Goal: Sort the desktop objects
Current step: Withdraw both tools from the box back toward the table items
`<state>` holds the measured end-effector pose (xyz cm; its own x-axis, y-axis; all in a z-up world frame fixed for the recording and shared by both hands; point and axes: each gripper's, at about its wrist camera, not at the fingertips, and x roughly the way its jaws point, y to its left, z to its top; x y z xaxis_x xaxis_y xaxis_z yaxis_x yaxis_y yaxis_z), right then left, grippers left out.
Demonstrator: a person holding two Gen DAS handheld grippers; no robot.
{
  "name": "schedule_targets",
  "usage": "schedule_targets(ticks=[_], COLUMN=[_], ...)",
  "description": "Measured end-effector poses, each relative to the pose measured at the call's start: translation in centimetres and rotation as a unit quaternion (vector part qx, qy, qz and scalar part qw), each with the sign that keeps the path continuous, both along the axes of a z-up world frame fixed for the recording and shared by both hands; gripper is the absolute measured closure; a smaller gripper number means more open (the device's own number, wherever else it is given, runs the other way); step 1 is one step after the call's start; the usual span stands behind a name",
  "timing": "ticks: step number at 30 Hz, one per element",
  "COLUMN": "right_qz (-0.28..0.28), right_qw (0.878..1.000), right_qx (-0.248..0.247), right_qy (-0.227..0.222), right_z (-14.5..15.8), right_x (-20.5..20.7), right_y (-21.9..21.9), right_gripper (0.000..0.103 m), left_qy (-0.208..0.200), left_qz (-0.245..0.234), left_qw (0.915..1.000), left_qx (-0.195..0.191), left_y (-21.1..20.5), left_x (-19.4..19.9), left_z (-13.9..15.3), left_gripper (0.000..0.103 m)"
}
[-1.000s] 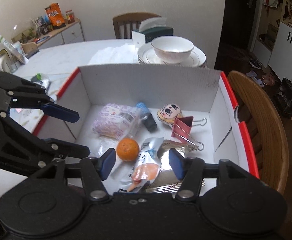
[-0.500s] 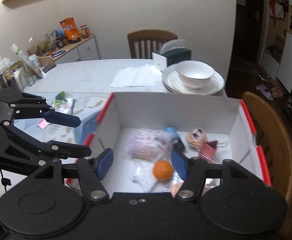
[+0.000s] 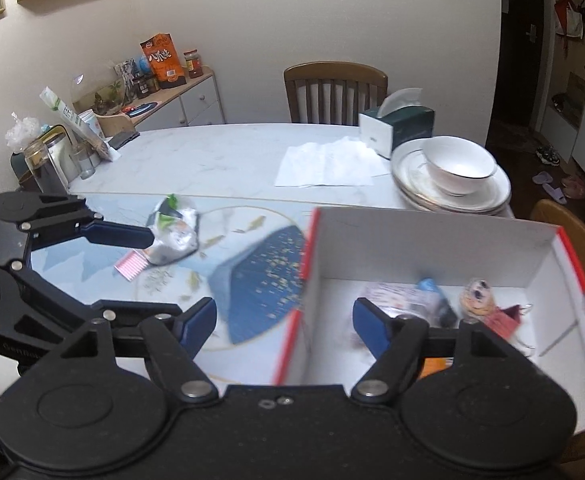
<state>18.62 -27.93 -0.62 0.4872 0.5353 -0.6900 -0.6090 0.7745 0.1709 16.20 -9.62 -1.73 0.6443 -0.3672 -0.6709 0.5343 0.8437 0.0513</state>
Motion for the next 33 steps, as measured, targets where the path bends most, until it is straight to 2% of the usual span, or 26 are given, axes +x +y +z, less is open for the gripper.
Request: schedule_targets(ticks=[8, 9, 10, 12, 19, 33], right_qz=[0.002, 0.000, -0.002, -0.008, -0.022, -0.008], right_qw=[1.000, 1.000, 1.000, 1.000, 1.000, 0.999], right_qx=[-0.004, -0.004, -0.004, -0.002, -0.010, -0.043], right_qy=[0.008, 0.009, 0.010, 0.010, 0.007, 0.020], right_z=[-0.4, -0.5, -0.6, -0.7, -1.6, -3.8], right_x=[-0.3, -0.2, -0.1, -0.1, 0.4, 1.8], right_y=[6.1, 6.8, 7.5, 8.8, 13.4, 21.6], right_gripper=[0.027, 0.027, 0.027, 0.027, 0.026, 0.025], left_qy=[0.013, 0.016, 0.018, 0.020, 0.038, 0.055], left_qz=[0.000, -0.002, -0.003, -0.004, -0.017, -0.039], left_qw=[0.9999, 0.9998, 0.9998, 0.9997, 0.9989, 0.9977], left_qx=[-0.009, -0.010, -0.010, -0.012, -0.021, -0.014], left_y=[6.3, 7.0, 7.7, 8.9, 13.0, 19.3], left_x=[0.0, 0.0, 0.1, 0.2, 1.2, 3.5], left_z=[-1.3, -1.5, -1.7, -2.0, -3.7, -7.7], left_gripper=[0.017, 0.015, 0.008, 0.000, 0.000, 0.000])
